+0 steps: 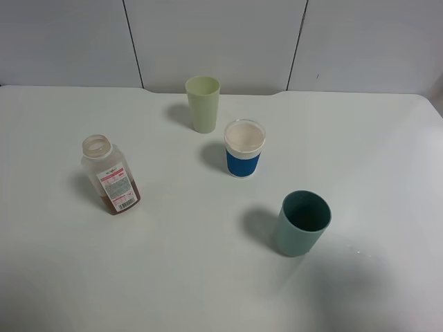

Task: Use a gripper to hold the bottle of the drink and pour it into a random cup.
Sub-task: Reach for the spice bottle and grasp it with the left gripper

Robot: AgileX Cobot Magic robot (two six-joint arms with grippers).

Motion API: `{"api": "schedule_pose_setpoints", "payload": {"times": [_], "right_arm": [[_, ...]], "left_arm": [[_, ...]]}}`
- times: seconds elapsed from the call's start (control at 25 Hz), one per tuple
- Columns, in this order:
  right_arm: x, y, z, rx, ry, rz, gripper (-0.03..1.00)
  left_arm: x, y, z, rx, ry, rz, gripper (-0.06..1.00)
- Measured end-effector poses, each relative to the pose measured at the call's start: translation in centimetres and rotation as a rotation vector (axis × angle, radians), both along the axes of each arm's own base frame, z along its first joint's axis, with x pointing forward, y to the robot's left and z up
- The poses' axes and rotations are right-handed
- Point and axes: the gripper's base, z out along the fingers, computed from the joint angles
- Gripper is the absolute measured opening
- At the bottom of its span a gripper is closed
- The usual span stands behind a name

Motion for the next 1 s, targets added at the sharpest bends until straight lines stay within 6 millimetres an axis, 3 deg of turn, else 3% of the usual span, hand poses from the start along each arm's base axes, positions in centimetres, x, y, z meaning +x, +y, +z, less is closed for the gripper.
{"api": "schedule_pose_setpoints", "payload": {"times": [1.0], "right_arm": [[0.0,0.0,0.0,0.0,0.0,0.0,0.63]], "left_arm": [[0.0,0.0,0.0,0.0,0.0,0.0,0.81]]}}
